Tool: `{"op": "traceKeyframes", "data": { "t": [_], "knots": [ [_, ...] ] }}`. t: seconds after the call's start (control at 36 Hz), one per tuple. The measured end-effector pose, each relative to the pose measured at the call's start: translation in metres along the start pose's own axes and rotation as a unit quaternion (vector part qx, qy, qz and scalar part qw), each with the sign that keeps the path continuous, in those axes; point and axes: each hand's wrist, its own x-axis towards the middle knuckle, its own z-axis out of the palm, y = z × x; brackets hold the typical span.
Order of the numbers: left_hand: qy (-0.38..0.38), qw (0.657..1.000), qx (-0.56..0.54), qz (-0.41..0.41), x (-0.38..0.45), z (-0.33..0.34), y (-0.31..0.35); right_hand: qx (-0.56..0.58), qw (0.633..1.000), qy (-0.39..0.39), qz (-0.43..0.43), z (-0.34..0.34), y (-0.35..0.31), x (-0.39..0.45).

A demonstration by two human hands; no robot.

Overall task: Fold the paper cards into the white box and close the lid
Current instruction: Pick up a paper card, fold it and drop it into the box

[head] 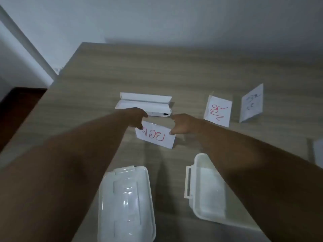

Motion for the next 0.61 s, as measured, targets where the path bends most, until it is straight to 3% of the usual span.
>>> {"op": "traceKeyframes", "data": {
  "t": [0.11, 0.25, 0.42, 0.61],
  "knots": [
    [0.06, 0.998, -0.022, 0.013, -0.002, 0.025, 0.006, -0.001, 0.999, 0.032, -0.011, 0.038, 0.004, -0.008],
    [0.074, 0.996, -0.037, 0.022, -0.016, 0.028, 0.008, 0.052, 0.993, 0.101, -0.008, 0.05, 0.01, -0.017],
    [0.138, 0.988, -0.047, 0.042, -0.046, -0.021, 0.023, 0.086, 0.979, 0.184, -0.027, -0.005, 0.002, -0.049],
    [0.204, 0.973, -0.054, 0.091, -0.098, -0.086, 0.101, 0.14, 0.95, 0.274, -0.047, -0.068, 0.034, -0.126]
  ]
}}
